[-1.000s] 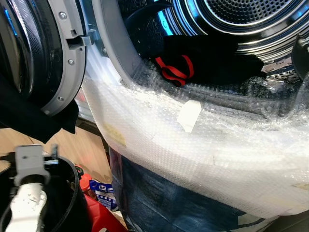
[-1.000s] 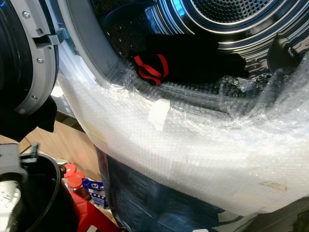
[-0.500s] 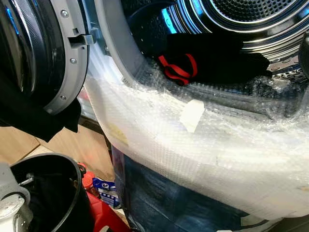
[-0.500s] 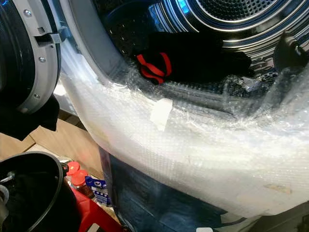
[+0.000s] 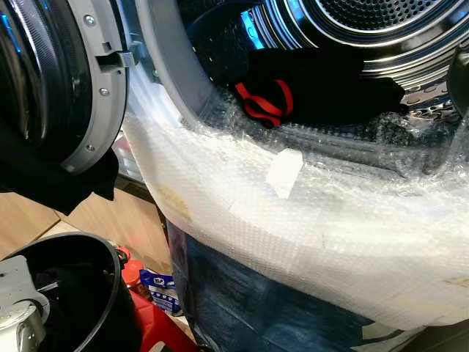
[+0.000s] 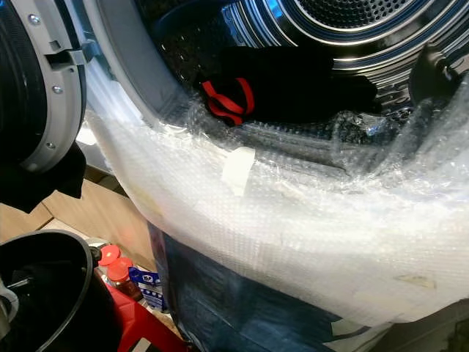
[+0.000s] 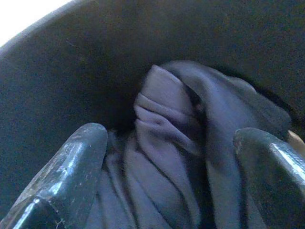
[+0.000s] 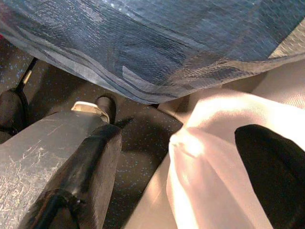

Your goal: Clothes washing

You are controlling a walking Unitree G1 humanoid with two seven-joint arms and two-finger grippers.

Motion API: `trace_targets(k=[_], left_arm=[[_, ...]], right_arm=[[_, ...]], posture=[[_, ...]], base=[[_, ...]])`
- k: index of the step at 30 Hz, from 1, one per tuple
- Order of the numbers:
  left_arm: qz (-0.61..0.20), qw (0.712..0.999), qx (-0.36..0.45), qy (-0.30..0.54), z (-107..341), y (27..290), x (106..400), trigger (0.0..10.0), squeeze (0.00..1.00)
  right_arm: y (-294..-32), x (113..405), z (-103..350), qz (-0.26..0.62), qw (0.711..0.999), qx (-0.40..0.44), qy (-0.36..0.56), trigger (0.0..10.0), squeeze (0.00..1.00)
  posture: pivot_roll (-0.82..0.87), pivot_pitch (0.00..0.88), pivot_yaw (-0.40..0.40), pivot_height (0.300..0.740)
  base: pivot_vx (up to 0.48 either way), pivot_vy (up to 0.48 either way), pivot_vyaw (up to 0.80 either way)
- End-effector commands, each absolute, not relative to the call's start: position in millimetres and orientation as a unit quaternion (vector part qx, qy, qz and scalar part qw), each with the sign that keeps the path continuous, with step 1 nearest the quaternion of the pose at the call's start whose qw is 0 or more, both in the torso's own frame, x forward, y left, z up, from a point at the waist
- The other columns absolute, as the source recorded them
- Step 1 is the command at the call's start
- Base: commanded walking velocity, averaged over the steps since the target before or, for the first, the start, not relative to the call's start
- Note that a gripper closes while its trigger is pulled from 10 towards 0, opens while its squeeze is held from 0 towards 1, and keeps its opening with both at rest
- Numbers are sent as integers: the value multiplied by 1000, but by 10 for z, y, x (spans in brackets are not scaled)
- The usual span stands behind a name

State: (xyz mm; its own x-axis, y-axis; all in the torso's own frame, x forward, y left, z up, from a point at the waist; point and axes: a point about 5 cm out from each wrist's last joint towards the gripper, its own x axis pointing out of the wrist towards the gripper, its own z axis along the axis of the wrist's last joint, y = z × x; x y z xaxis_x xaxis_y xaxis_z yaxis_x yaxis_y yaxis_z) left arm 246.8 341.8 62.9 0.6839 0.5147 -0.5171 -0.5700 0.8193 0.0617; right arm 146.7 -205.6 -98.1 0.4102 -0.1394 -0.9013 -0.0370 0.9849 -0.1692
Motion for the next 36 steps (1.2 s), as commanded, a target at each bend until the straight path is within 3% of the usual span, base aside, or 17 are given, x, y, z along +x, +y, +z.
trace_targets(k=[1, 7, 14, 15, 16, 17, 28, 33, 36], left_arm=[[287, 915, -40, 282, 606, 3446, 2461, 10000, 1000], [216, 936, -34, 278, 576, 3315, 2608, 10000, 1000], [198, 930, -31, 307, 480, 3249, 2620, 10000, 1000], [196, 929, -27, 313, 464, 3248, 2613, 10000, 816], [198, 925, -19, 324, 438, 3267, 2594, 10000, 125], [205, 923, -14, 326, 432, 3286, 2582, 10000, 0], [316, 897, -19, 308, 380, 3471, 2507, 10000, 0], [332, 903, -60, 267, 400, 3426, 2587, 10000, 0], [330, 896, -63, 291, 337, 3370, 2593, 10000, 0]], right_arm=[[-2035, 1458, -987, -20, 836, -86, 542, 10000, 0], [-2029, 1459, -988, -9, 834, -103, 542, 10000, 0], [-2056, 1445, -988, -4, 832, -113, 543, 10000, 0], [-2055, 1443, -989, 1, 832, -116, 542, 10000, 0], [-2068, 1430, -991, -2, 832, -112, 544, 10000, 0], [-2079, 1424, -992, -4, 831, -111, 544, 10000, 0], [-2130, 1379, -998, -4, 829, -112, 548, 10000, 0], [-2141, 1371, -998, 4, 828, -120, 548, 10000, 0], [-2165, 1372, -993, 2, 827, -123, 548, 10000, 0]], posture=[[43, 97, 7, 740], [38, 95, -8, 740], [26, 107, -16, 740], [22, 110, -18, 740], [18, 115, -18, 740], [16, 117, -19, 740], [-11, 116, -36, 740], [-17, 111, -49, 740], [-26, 111, -58, 740]], base=[[0, 0, 0], [0, 0, 0], [0, 0, 0], [0, 0, 0], [0, 0, 0], [0, 0, 0], [0, 0, 0], [0, 0, 0], [0, 0, 0]])
